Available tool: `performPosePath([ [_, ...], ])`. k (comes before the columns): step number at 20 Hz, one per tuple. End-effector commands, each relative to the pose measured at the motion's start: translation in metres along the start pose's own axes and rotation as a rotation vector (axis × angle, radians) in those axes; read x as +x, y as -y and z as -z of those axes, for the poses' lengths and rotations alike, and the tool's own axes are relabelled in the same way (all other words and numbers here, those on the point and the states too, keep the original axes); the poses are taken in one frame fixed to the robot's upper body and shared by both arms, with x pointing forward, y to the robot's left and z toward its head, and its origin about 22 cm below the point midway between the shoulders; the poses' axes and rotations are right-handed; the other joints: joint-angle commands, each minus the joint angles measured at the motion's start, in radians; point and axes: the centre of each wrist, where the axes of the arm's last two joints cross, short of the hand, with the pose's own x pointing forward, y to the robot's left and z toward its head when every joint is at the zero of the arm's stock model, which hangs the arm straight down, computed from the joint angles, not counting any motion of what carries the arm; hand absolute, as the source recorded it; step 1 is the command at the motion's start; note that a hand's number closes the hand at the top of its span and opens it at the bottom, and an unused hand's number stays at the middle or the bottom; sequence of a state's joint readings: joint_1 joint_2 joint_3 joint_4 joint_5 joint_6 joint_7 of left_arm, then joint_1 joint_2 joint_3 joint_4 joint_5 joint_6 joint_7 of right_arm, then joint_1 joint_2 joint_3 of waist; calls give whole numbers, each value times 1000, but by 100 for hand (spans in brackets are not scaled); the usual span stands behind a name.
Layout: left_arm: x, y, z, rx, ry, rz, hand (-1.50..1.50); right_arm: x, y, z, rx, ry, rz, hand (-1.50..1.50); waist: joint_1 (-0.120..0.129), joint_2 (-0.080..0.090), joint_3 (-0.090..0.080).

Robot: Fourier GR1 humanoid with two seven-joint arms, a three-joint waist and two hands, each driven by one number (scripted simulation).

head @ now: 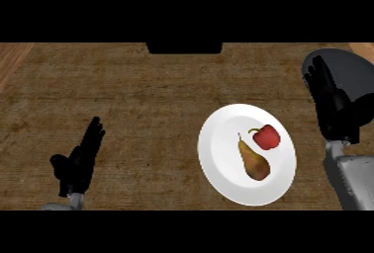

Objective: Pick the bell pepper from the plate and place it in the pan

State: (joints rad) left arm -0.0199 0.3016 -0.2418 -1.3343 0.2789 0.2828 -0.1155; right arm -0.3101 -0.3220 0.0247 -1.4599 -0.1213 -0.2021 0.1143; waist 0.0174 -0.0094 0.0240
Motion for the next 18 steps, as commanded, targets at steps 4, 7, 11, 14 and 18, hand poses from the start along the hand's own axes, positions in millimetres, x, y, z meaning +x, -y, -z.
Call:
performPosePath([
  [4,53,-2,30,-29,196,52,0,18,-57,-1,750,141,-41,150,85,23,-16],
  [7,67,7,36,-80,249,47,0,25,-72,-8,1113,199,-151,150,106,29,-18],
  [11,77,-5,42,-26,227,34,0,46,3,15,1015,587,-119,-150,12,24,-13],
  [14,85,-13,48,-6,234,37,0,72,53,31,985,748,-195,-150,1,25,-15],
  [18,107,-7,57,-12,228,38,0,103,101,48,1051,792,-332,-150,10,26,-18],
])
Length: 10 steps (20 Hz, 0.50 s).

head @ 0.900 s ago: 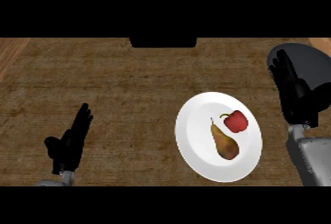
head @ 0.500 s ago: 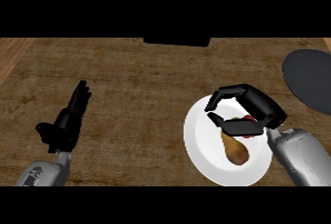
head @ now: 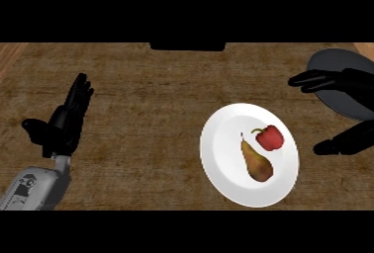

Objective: Pick the bell pepper from the plate and place it in the pan

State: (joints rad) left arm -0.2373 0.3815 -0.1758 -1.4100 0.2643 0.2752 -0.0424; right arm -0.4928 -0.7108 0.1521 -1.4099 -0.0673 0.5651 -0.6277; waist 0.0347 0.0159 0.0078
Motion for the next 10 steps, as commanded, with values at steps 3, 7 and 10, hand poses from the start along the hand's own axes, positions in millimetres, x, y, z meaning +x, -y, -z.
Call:
performPosePath([
  [3,10,9,10,-30,3,-15,0,43,74,-6,240,26,-217,-150,9,3,-5],
  [7,7,-13,8,4,7,12,0,68,94,0,350,-35,-366,-150,13,-3,-8],
  [10,18,-13,8,-7,-11,12,0,58,79,17,370,14,-358,-150,-2,-12,-8],
])
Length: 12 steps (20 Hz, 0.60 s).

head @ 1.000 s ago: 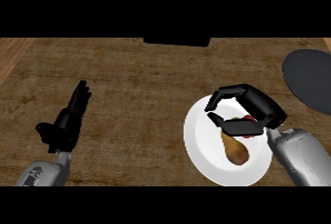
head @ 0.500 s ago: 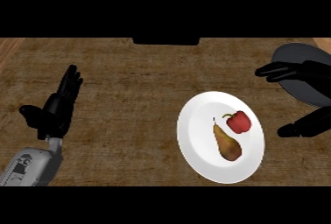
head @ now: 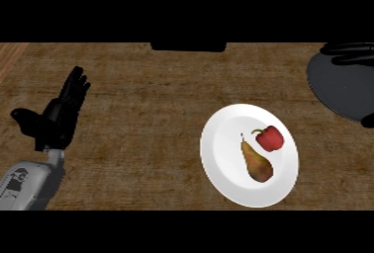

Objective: Pick the bell pepper from the plate and place it in the pan

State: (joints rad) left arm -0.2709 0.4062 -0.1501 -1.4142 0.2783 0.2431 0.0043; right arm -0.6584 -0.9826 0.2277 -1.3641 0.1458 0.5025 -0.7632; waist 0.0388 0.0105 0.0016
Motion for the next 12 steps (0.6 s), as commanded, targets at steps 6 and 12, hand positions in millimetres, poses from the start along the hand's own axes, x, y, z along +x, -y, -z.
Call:
performPosePath([
  [6,-7,-7,1,32,-21,-1,0,-1,-8,30,137,178,-51,-150,-25,-6,-2],
  [12,-2,0,-4,28,-23,3,0,14,-11,52,254,203,37,-150,-29,-11,-2],
])
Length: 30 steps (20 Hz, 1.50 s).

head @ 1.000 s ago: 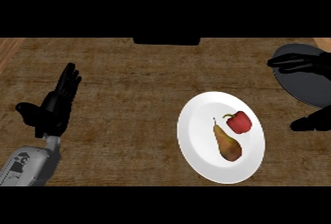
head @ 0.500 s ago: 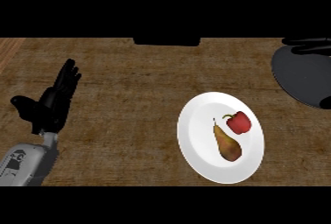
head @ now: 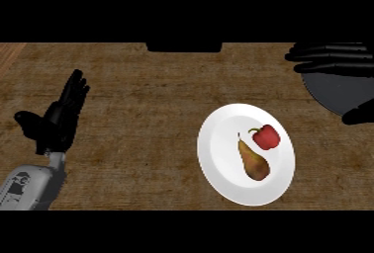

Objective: Pick the bell pepper from the plate and place it in the pan

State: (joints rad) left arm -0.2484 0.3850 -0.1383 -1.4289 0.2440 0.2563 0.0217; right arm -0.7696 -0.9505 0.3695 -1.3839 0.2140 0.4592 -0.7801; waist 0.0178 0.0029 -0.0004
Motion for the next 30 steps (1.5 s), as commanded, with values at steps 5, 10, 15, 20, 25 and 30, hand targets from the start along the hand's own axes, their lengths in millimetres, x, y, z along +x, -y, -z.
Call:
performPosePath([
  [5,6,-13,6,25,-4,7,0,23,-28,25,199,162,130,-150,-17,-5,0],
  [10,2,6,0,16,-8,-4,0,18,-47,17,242,40,89,-150,-17,-3,0],
  [15,-2,-2,-14,18,3,-12,0,1,-51,16,197,-3,70,-150,-5,-3,0],
  [20,7,-10,-2,8,4,-9,0,-4,-83,46,226,-88,17,-150,-5,-2,0],
  [25,-3,-5,8,3,-7,0,0,-11,-85,27,302,-62,37,-150,-14,-1,0],
  [30,11,-10,10,6,-1,-7,0,-23,-104,45,372,-54,21,-150,-7,0,0],
])
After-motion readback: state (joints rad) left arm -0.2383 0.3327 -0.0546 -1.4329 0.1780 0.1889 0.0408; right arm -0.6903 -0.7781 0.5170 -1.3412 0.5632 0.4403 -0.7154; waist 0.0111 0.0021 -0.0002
